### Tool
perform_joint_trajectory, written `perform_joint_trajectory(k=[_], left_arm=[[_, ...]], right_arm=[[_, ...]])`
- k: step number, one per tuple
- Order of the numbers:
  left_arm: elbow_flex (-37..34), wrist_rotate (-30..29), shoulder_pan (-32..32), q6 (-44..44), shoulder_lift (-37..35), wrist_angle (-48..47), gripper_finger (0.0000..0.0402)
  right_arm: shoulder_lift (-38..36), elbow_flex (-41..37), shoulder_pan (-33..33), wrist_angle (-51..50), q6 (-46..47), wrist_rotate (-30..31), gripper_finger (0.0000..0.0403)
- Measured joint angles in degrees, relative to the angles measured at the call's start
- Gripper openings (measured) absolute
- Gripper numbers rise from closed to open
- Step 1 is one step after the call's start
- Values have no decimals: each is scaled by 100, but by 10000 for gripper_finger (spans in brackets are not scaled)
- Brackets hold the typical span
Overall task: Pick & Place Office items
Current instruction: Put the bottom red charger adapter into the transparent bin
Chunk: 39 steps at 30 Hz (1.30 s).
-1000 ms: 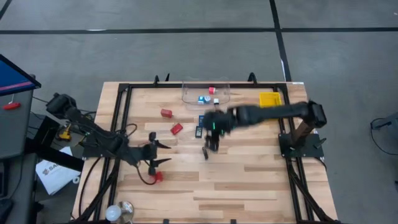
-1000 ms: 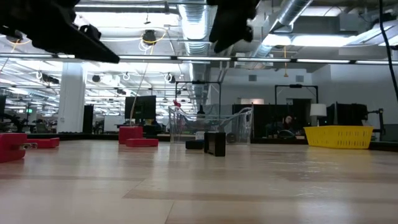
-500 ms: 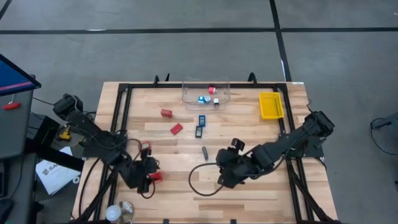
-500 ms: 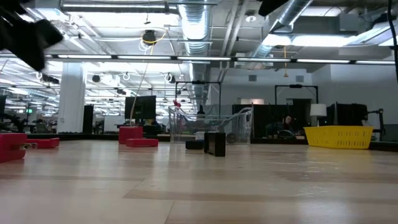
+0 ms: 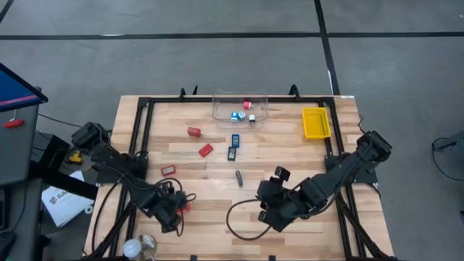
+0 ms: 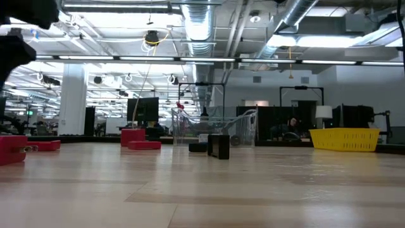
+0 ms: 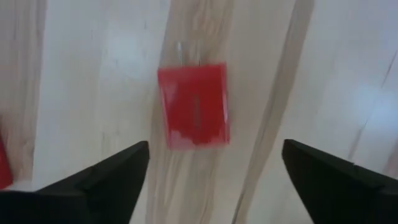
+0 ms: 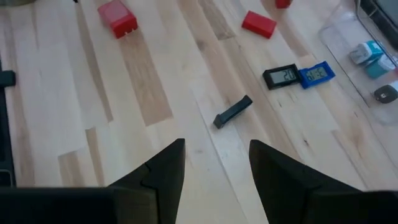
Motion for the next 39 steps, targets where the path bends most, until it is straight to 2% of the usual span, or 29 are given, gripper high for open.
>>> perform_joint_trajectory(k=[2, 5, 14, 21, 31, 37, 39], left_arm=[[0, -226, 47, 5, -2, 81, 388], [-36, -304, 146, -1, -5, 166, 397], [-764, -53, 271, -16, -4, 1058, 367], [-1071, 11, 271, -50, -4, 1521, 349], [-1499, -22, 341, -58, -23, 1922, 299], [-1533, -89, 420, 254, -51, 2017, 225], [-1536, -114, 462, 428, -72, 2389, 206]], right_arm=[[0, 1, 37, -14, -2, 19, 172], [0, 2, 91, -44, -2, 69, 172], [0, 4, 355, -184, 130, 426, 172], [0, 4, 399, -203, 151, 527, 172], [0, 4, 397, -192, 164, 569, 172], [0, 4, 402, -229, 150, 581, 172], [0, 4, 402, -256, 149, 587, 172]])
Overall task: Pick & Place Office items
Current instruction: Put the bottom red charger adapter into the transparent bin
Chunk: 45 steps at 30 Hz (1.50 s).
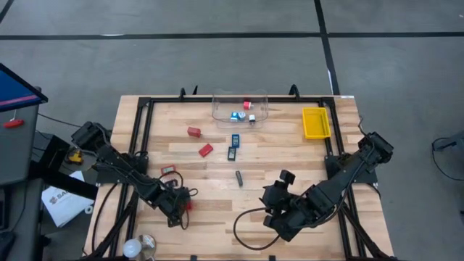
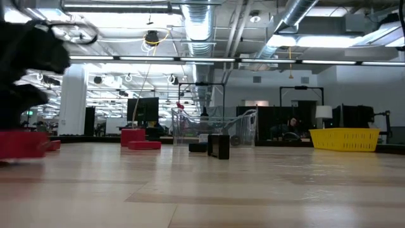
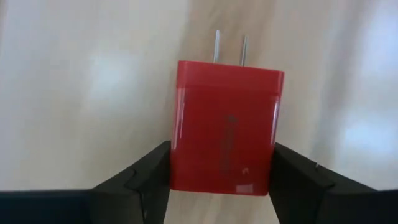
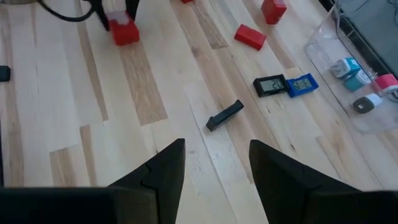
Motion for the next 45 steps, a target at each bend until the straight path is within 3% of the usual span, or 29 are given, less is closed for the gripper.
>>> perform_joint_trajectory(k=[6, 11, 14, 19, 26, 30, 34, 45], left_arm=[[8, -340, 219, 864, -293, 952, 206], [11, -954, 723, 1858, -656, 1848, 206], [13, -1152, 1318, 2472, -842, 2236, 206], [98, -1155, 2895, 3354, -904, 2292, 206], [740, 205, 5189, 4201, -904, 2264, 206], [1347, 1062, 6091, 4216, -769, 2019, 206], [1889, 1627, 6323, 4431, -270, 1771, 206], [3292, 942, 6601, 5233, 1331, 729, 206]], right_arm=[[0, 0, 0, -117, 0, 103, 171], [0, 0, 2, -221, 0, 153, 171], [0, 0, 6, -243, -2, 170, 171], [0, 0, 83, -292, 0, 261, 171], [0, 0, 264, -562, 263, 306, 171], [0, 0, 331, -647, 395, 357, 171], [0, 0, 402, -644, 450, 450, 171], [4, 0, 688, -664, 838, 472, 171]])
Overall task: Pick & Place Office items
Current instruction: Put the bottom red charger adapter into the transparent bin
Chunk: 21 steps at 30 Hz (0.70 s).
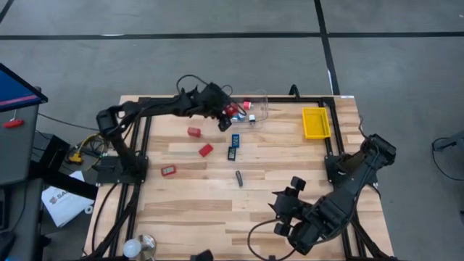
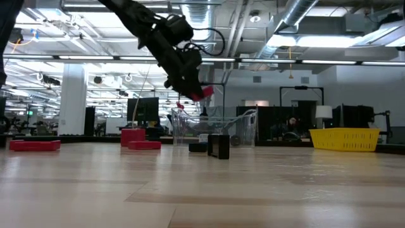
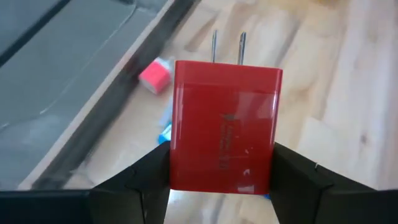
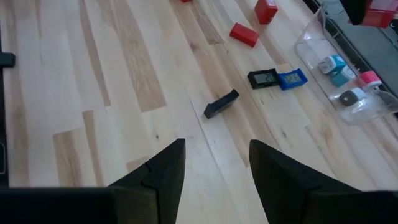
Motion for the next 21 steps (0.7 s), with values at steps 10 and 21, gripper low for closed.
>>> perform_joint_trajectory(k=[10, 21], left_arm=[[241, 72, 509, 153, 274, -376, 206], [244, 75, 722, 301, 274, -512, 209]], right_arm=[[0, 0, 184, -22, 353, 321, 171], [0, 0, 165, 0, 425, 652, 171]])
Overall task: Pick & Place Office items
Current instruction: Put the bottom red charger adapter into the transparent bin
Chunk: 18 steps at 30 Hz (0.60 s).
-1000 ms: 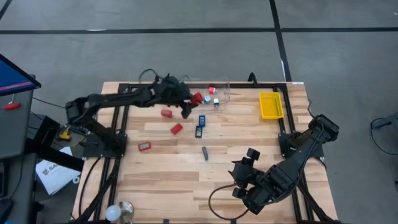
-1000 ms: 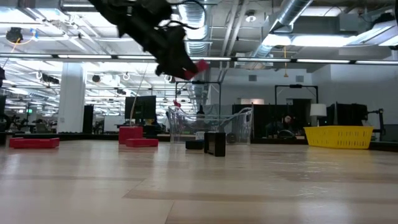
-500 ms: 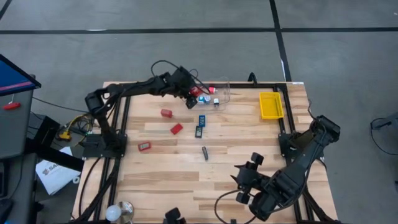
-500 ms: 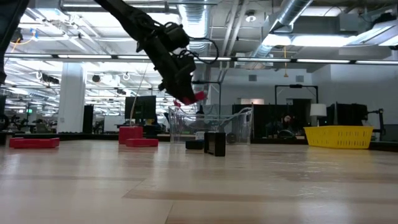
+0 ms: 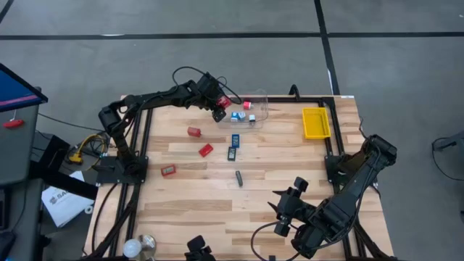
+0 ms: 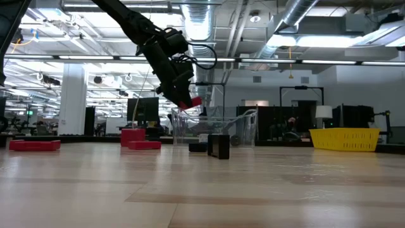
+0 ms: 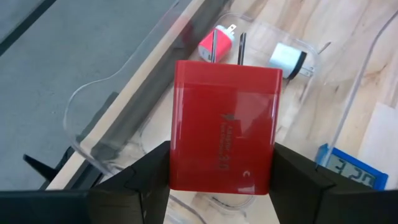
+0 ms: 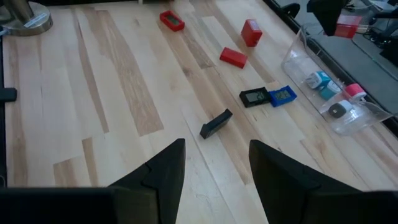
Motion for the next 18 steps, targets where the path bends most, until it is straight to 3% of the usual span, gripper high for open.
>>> perform_joint_trajectory(k=[6, 18], left_arm=[[0, 10, -4, 44, 0, 20, 225], [-11, 138, -204, 43, 269, -165, 211]], right_arm=[[0, 0, 0, -2, 83, 72, 171], [0, 0, 20, -7, 81, 70, 171]])
